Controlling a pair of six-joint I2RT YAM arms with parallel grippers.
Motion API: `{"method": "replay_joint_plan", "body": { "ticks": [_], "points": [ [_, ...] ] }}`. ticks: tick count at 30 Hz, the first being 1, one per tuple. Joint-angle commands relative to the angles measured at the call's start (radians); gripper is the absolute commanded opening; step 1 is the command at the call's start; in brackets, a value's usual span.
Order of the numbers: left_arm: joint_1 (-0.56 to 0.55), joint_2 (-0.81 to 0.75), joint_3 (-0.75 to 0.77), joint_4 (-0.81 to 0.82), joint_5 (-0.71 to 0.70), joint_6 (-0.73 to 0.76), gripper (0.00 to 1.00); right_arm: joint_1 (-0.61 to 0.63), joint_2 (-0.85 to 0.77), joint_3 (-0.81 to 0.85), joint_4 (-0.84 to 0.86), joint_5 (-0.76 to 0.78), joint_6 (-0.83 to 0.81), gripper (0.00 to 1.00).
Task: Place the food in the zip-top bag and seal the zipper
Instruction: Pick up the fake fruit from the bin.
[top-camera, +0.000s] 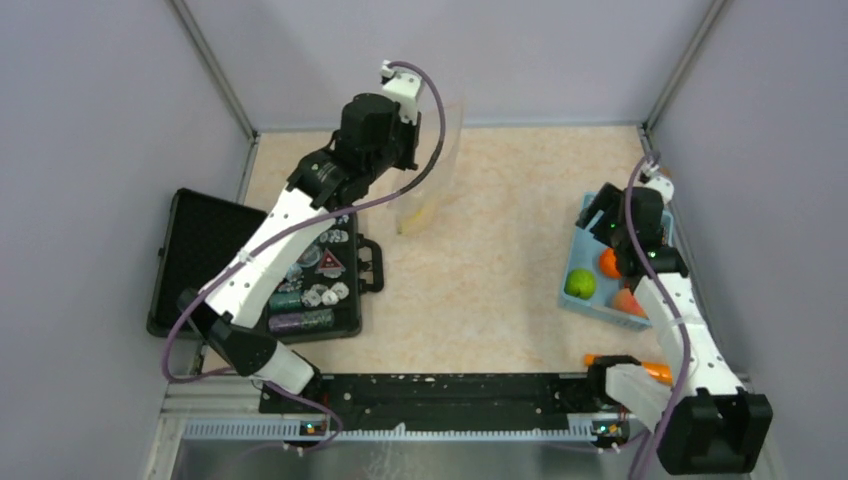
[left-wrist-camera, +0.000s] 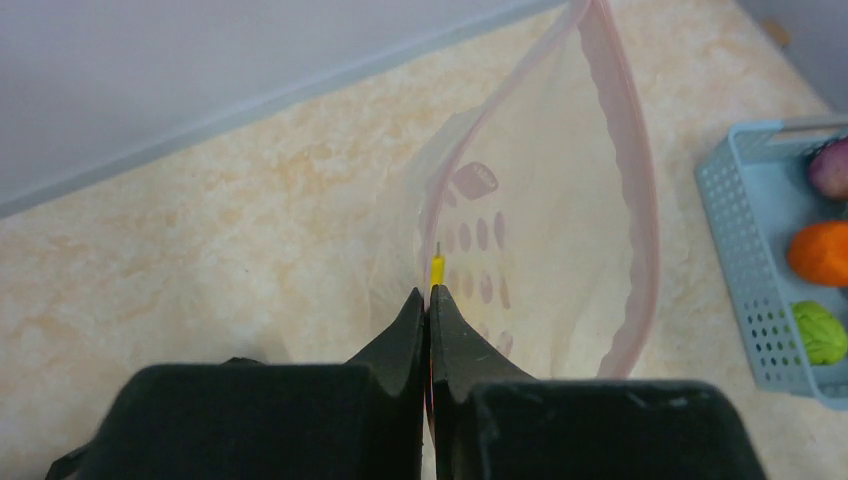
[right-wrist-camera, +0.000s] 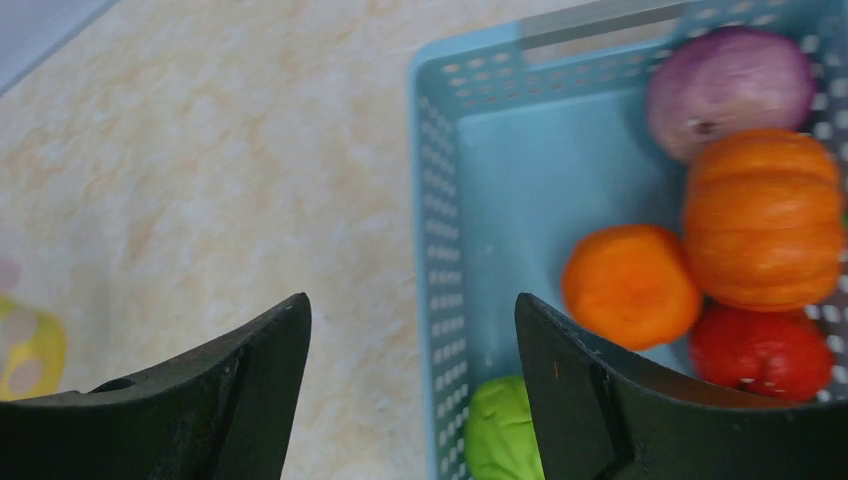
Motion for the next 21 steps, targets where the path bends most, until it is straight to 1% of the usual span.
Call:
{"method": "replay_joint_plan", "body": {
  "ticks": [1,3,4,6,8,10,14,17,21],
  "points": [
    [-0.011,0.016,-0.029,0.018,0.057,0.011,0.00,-0.168,0.041,0.071,-0.106,-0.099,-0.085,0.75],
    [-0.028,0.044,-0.031,0.009,0.094,0.001,0.00,-0.172,0.064,0.094,-0.178,-0.125,-0.080,0.79],
    [-0.041,0.057,-0.032,0.005,0.134,-0.002,0.00,-0.173,0.073,0.114,-0.222,-0.125,-0.067,0.80],
    [-0.060,0.074,-0.055,0.022,0.187,-0.038,0.00,-0.173,0.075,0.138,-0.284,-0.086,-0.052,0.80],
    [-0.080,0.080,-0.096,0.062,0.192,-0.069,0.00,-0.173,0.069,0.141,-0.316,-0.059,-0.037,0.85],
    [-0.087,0.085,-0.130,0.091,0.195,-0.095,0.00,-0.173,0.062,0.115,-0.304,-0.101,-0.024,0.85],
    [-0.087,0.102,-0.151,0.099,0.231,-0.103,0.00,-0.173,0.076,0.021,-0.220,-0.246,0.018,0.85],
    [-0.087,0.105,-0.172,0.108,0.241,-0.110,0.00,-0.173,0.110,0.012,-0.255,-0.215,0.044,0.82],
    [-0.088,0.099,-0.196,0.128,0.268,-0.123,0.00,-0.173,0.105,-0.003,-0.274,-0.204,0.036,0.81]
  ]
}}
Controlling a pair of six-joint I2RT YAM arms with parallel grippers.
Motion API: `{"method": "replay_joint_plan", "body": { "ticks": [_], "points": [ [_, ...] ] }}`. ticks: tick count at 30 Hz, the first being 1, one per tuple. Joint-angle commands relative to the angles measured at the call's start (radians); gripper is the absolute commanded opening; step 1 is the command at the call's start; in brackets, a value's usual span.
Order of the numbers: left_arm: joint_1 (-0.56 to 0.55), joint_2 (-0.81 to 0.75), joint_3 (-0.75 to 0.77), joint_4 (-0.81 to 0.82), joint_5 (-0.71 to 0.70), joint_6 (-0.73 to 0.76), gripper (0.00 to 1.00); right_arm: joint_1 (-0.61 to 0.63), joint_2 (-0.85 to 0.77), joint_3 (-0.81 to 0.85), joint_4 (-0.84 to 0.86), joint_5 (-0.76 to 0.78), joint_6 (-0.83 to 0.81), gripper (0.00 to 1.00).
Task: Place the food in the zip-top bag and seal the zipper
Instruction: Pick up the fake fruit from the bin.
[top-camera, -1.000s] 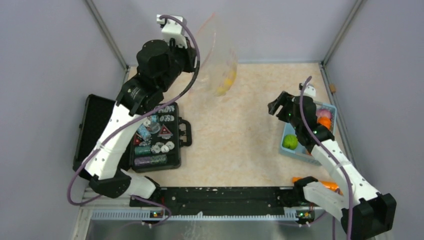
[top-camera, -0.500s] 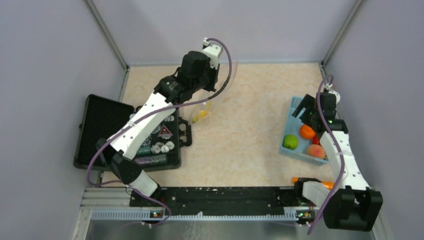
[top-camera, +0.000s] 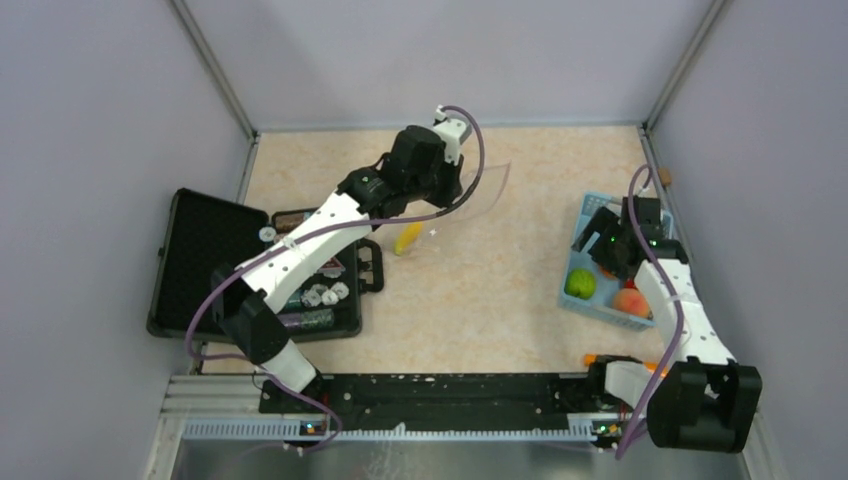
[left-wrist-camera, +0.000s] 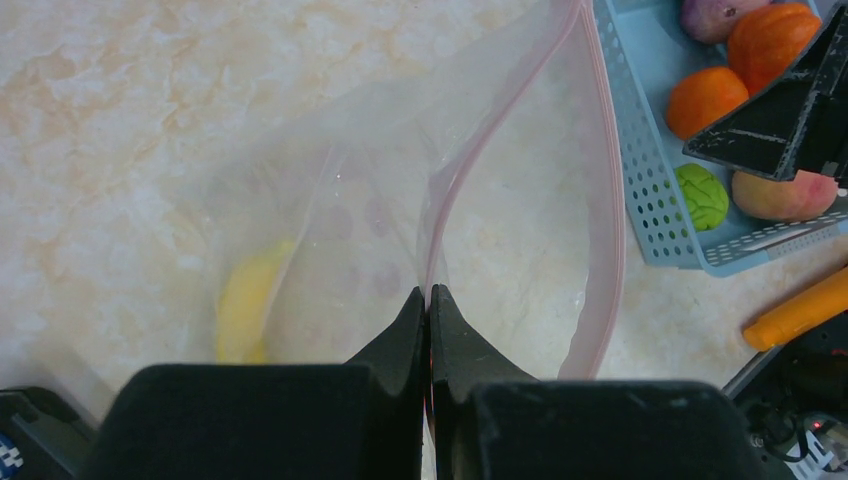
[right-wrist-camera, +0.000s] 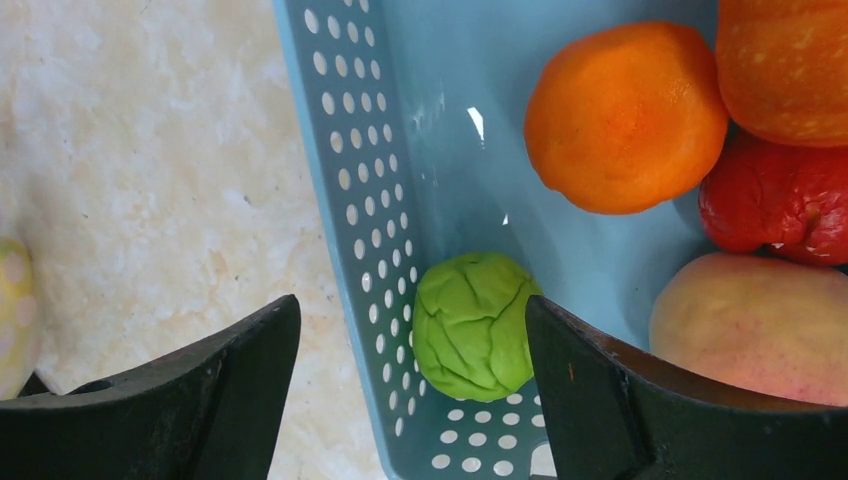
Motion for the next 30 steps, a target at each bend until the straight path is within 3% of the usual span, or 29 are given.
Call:
{"method": "replay_joint_plan", "body": {
  "ticks": [1,4,11,16,23,30],
  "points": [
    [0.002,-0.011,-0.018,0.066,0.039,-0.030,0.00,-0.001,-0.025,-0.028,0.000,-0.008,0.030,0.81],
    [0.002,-0.015,-0.019,0.069,0.030,-0.031,0.00,-0.001,-0.064,-0.083,0.028,0.002,0.074,0.80],
    [0.002,-0.021,-0.030,0.072,0.010,-0.035,0.00,-0.001,-0.085,-0.083,-0.087,0.208,0.194,0.76],
    [0.002,-0.024,-0.032,0.080,-0.012,-0.061,0.00,-0.001,-0.077,-0.115,-0.003,0.084,0.092,0.69],
    [0.002,-0.046,-0.040,0.118,-0.014,-0.068,0.00,-0.001,-0.014,-0.135,0.039,-0.049,0.065,0.68],
    [0.005,-0.080,-0.060,0.163,-0.004,-0.091,0.00,-0.001,0.064,-0.104,-0.012,0.029,0.059,0.70]
  ]
}}
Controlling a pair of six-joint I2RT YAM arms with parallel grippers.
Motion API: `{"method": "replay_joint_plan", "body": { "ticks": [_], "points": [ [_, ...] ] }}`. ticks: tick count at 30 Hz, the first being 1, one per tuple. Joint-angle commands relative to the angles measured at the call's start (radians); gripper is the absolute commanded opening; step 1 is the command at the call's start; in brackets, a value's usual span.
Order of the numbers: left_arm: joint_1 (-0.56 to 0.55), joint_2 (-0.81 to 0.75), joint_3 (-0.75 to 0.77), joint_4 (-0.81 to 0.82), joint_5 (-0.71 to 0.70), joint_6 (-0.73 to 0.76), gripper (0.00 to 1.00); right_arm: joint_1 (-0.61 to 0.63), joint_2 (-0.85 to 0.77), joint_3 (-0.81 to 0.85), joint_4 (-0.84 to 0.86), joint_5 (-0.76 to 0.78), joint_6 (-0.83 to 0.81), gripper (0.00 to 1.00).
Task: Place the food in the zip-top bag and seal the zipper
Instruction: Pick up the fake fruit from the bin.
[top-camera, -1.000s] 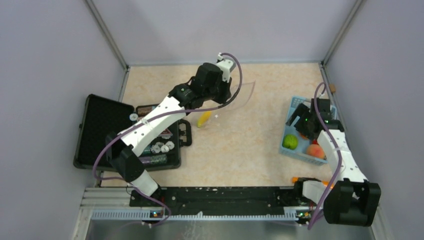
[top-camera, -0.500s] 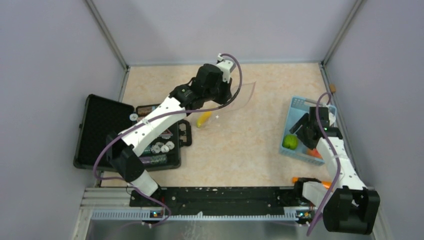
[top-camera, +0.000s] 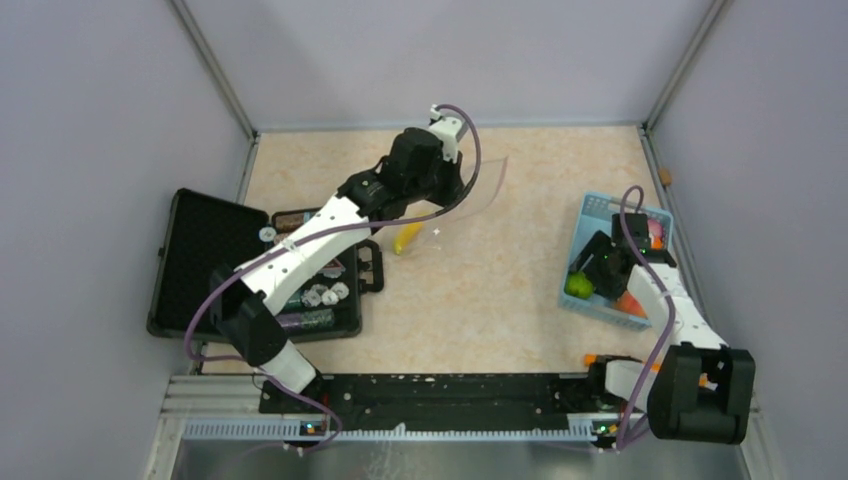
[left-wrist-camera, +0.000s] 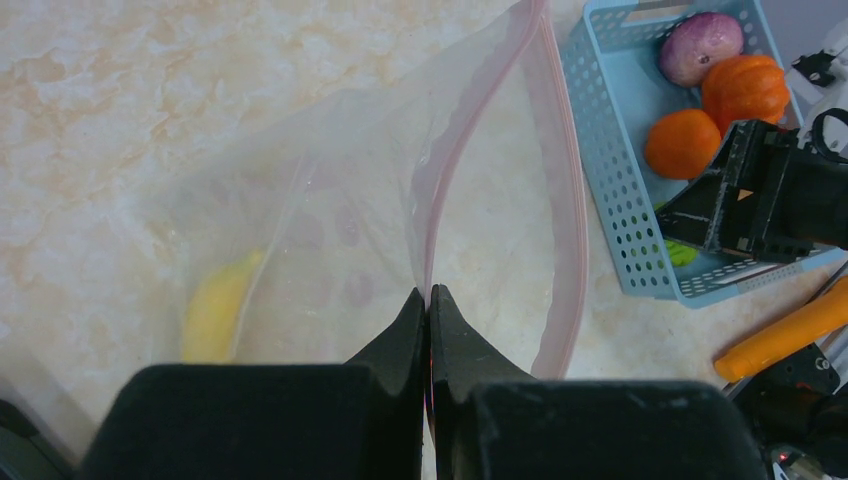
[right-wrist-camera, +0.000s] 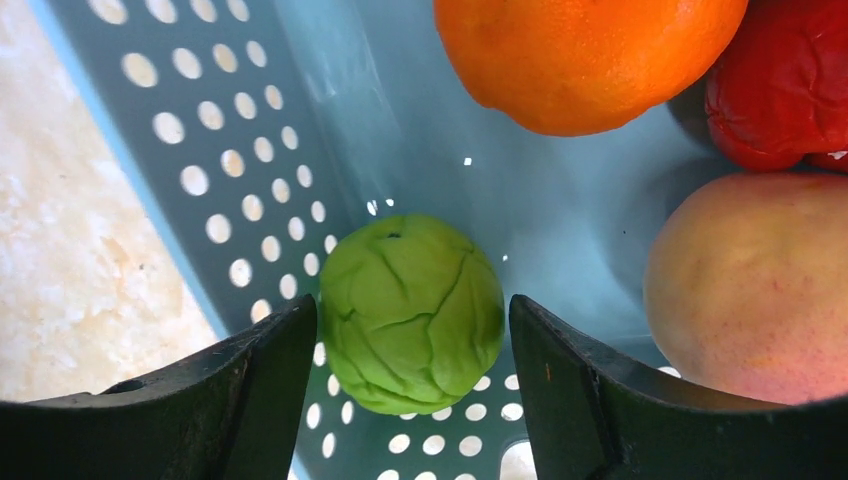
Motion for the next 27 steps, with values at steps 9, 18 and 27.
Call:
{"method": "replay_joint_plan", "body": {
  "ticks": [9,18,27],
  "points": [
    [0.007,-0.042,0.000,0.064,-0.003,-0.025,0.00,-0.001,0.055,0.036,0.014,0.013,-0.042,0.65],
    [0.008,-0.035,0.006,0.068,0.015,-0.031,0.00,0.000,0.097,0.041,0.029,-0.064,-0.075,0.69],
    [0.008,-0.038,0.000,0.065,0.014,-0.033,0.00,-0.001,0.104,0.050,0.018,-0.021,-0.067,0.69]
  ]
}}
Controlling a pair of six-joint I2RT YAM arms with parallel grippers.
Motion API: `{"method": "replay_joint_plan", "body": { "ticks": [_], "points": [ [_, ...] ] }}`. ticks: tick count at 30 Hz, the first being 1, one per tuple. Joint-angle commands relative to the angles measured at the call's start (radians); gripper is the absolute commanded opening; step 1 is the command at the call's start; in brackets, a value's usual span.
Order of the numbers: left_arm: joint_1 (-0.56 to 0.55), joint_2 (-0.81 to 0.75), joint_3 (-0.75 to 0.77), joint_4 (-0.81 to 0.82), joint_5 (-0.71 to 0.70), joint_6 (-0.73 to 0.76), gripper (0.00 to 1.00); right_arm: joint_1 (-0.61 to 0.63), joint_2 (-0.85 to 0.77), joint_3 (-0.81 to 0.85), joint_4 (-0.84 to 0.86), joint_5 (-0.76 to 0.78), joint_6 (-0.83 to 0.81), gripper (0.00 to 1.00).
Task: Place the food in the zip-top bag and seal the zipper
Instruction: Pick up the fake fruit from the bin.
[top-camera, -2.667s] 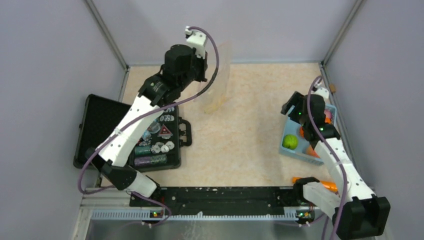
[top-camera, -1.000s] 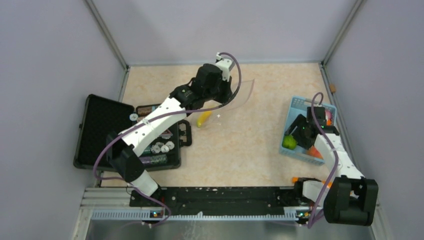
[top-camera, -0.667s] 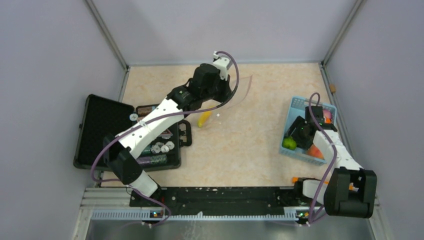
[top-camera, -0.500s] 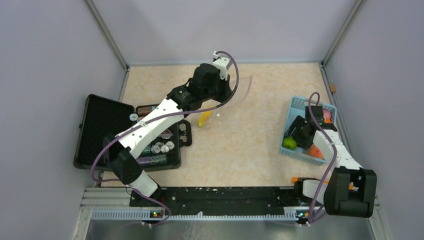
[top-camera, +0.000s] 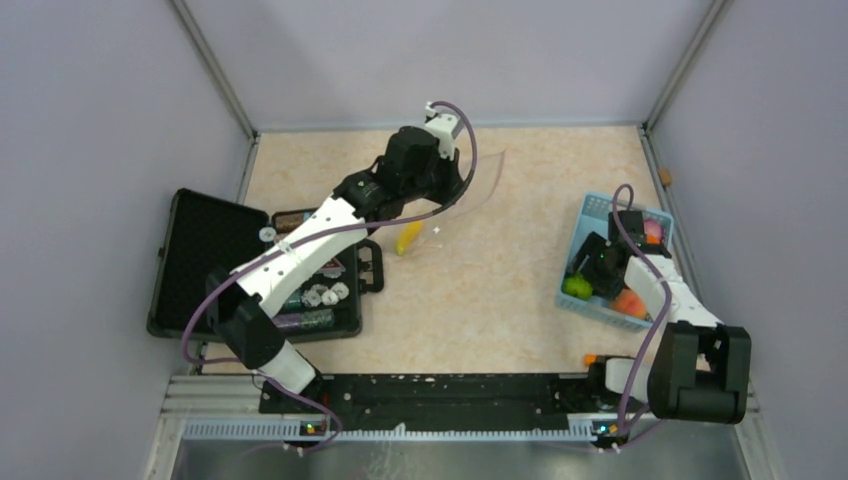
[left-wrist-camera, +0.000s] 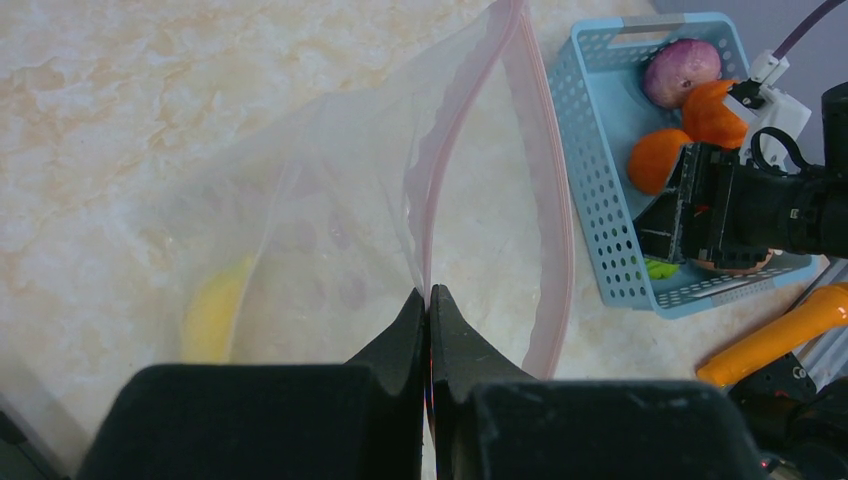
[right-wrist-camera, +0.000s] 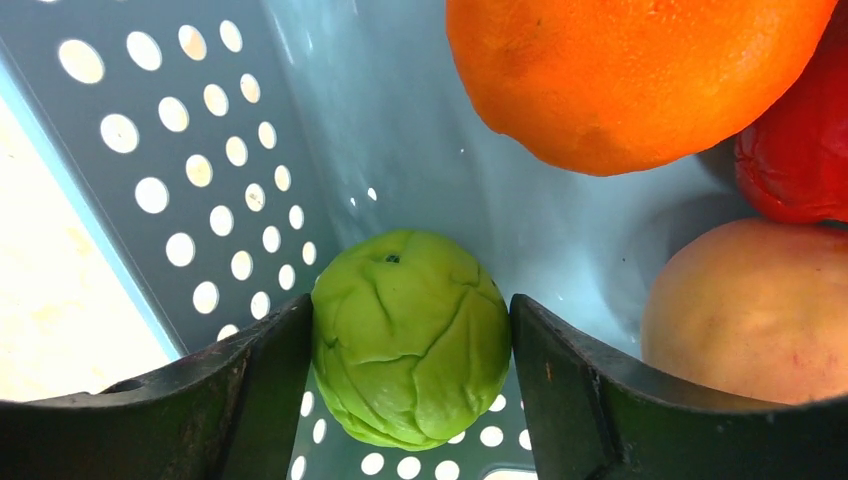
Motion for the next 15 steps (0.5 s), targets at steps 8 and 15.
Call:
{"method": "replay_joint_plan", "body": {
  "ticks": [8,15],
  "points": [
    [0.003,-0.014,0.010,0.030,0.001,-0.006,0.00,0.000,-0.106,0.016,0.066,-0.007,0.018,0.50],
    [0.003,-0.019,0.012,0.007,0.005,-0.006,0.00,-0.001,-0.172,-0.034,0.161,0.117,0.074,0.46]
  ]
}}
